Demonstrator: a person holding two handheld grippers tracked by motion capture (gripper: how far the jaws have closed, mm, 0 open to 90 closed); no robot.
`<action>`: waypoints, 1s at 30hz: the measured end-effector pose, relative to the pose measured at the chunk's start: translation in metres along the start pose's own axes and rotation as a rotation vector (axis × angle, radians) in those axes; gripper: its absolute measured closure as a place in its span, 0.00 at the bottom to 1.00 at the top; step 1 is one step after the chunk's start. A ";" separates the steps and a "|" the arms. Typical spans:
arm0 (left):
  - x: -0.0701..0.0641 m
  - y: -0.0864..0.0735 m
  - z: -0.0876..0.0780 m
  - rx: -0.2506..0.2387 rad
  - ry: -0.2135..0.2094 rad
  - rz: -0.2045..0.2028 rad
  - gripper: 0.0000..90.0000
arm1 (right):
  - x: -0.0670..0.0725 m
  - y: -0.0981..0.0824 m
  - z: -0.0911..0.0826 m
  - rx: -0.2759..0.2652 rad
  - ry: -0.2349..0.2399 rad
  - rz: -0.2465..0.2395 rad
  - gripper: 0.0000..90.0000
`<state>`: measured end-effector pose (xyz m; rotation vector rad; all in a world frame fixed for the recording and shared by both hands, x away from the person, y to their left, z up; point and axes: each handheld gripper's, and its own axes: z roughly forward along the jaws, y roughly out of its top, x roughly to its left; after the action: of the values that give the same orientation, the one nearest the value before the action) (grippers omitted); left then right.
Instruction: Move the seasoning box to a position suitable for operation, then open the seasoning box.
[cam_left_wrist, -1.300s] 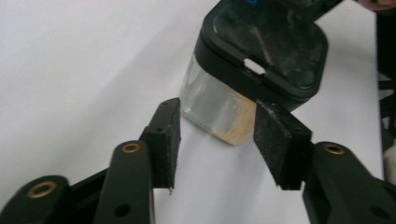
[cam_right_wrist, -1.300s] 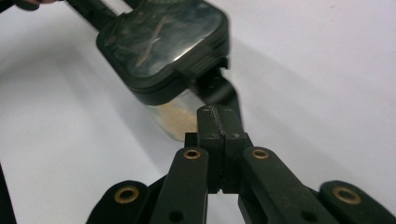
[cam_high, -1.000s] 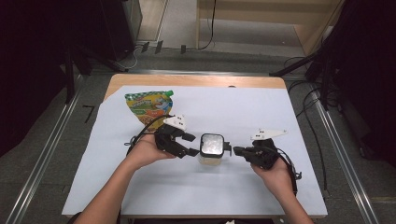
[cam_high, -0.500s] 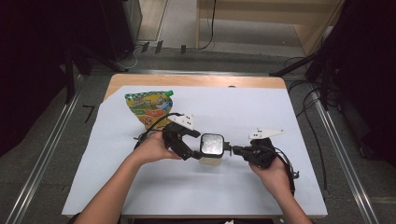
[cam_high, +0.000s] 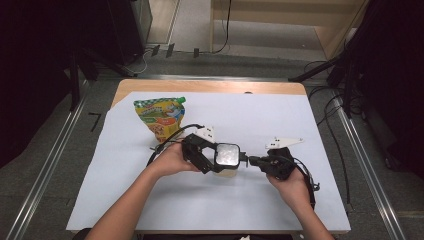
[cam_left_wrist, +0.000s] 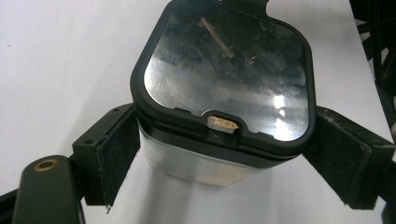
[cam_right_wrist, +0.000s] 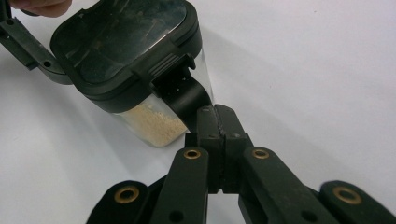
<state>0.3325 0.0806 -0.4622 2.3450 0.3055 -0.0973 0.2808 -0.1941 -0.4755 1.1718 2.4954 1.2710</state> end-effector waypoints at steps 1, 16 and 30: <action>0.000 0.000 0.000 0.004 0.003 0.000 0.17 | 0.000 0.000 0.000 0.000 0.000 0.000 1.00; -0.004 0.003 -0.003 0.004 0.030 0.037 0.18 | 0.000 0.000 0.001 0.003 -0.002 0.006 1.00; -0.006 0.005 -0.006 -0.006 0.041 0.053 0.18 | 0.001 0.000 0.002 0.002 -0.010 0.008 1.00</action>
<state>0.3275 0.0801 -0.4532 2.3494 0.2631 -0.0228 0.2812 -0.1926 -0.4761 1.1864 2.4880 1.2619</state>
